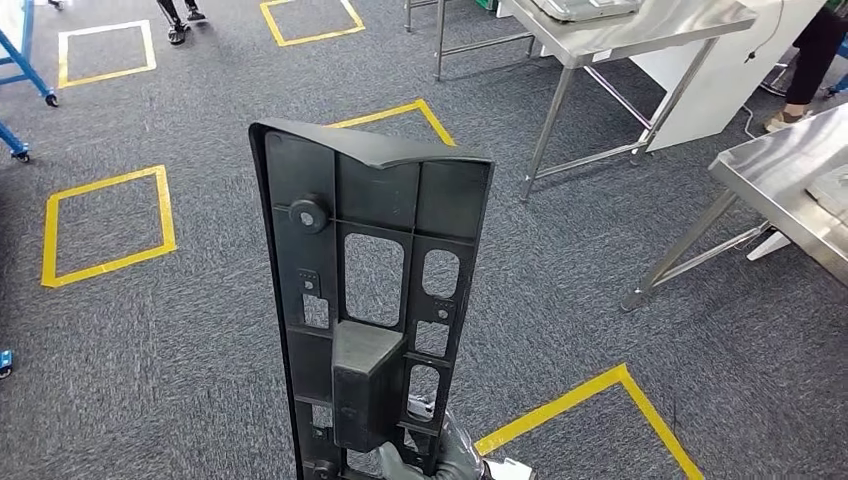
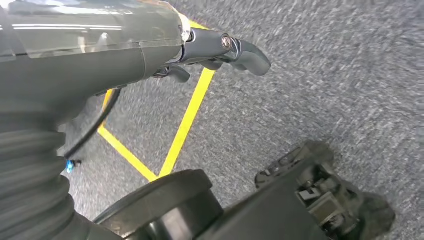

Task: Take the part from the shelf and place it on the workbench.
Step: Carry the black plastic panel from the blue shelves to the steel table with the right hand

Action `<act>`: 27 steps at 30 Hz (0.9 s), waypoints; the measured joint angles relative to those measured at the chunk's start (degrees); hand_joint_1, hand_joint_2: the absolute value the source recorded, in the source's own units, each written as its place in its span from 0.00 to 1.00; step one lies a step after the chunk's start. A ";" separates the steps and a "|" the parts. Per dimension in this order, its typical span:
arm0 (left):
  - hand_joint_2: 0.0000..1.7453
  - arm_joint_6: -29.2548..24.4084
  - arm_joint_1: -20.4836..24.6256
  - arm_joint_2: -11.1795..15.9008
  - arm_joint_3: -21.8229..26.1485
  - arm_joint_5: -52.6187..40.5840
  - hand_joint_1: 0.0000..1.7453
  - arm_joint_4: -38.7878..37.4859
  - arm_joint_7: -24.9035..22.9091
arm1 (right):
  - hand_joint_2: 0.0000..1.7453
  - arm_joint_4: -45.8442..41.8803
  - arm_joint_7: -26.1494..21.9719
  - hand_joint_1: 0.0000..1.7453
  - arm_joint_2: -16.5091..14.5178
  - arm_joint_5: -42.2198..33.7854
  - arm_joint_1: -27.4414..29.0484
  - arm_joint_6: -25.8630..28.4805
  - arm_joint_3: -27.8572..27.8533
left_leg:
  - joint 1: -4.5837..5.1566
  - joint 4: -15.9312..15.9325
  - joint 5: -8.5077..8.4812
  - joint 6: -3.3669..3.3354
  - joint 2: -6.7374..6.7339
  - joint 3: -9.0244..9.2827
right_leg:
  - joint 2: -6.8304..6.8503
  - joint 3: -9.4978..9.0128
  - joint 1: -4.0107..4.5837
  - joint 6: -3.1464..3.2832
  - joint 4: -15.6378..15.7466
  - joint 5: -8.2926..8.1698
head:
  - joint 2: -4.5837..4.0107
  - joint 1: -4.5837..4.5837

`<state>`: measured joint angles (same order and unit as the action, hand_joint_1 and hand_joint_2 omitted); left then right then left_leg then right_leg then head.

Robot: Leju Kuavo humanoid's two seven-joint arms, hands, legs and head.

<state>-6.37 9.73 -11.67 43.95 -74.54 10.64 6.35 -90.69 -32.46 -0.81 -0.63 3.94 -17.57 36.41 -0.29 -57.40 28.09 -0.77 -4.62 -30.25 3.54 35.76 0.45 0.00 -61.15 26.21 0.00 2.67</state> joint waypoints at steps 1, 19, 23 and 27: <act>1.00 -0.05 0.02 -0.04 0.00 0.01 0.00 0.00 -0.03 | 1.00 -0.08 0.00 1.00 0.00 0.00 -0.01 -0.01 0.00 | 0.06 0.00 0.19 0.26 -0.50 0.18 | 1.07 -1.12 0.40 0.47 2.23 -0.48 | 0.00 0.00; 1.00 -0.62 -0.05 -0.03 -0.02 0.26 0.00 0.04 0.38 | 1.00 -0.40 0.00 1.00 0.07 -0.11 0.25 -0.14 0.00 | -0.60 -0.21 -1.23 1.20 8.15 -1.40 | -10.83 -1.84 -0.43 0.38 3.34 -0.63 | 0.01 0.01; 1.00 -0.62 -0.01 -0.27 -0.02 0.25 0.00 0.04 0.49 | 1.00 -0.46 -0.04 1.00 0.29 -0.17 0.27 -0.10 0.00 | -0.81 0.70 -1.72 -0.20 5.41 -1.09 | -6.23 1.50 -0.29 -0.59 -3.38 3.26 | 0.00 -0.01; 1.00 -0.62 -0.31 -0.21 0.00 0.27 0.00 0.04 0.46 | 1.00 -0.47 -0.07 1.00 0.52 -0.23 0.34 -0.03 0.00 | -0.67 0.68 -1.40 -0.22 2.31 -1.03 | -3.86 6.67 -1.06 -1.30 -13.10 6.00 | 0.01 0.00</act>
<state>-6.99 9.41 -11.88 43.95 -74.27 10.69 6.82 -91.16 -32.52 -0.28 -0.86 4.28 -17.61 36.41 -0.96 -56.71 26.69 -0.98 -2.31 -31.28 -0.32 42.43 -0.61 -1.30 -74.25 32.21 0.01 2.67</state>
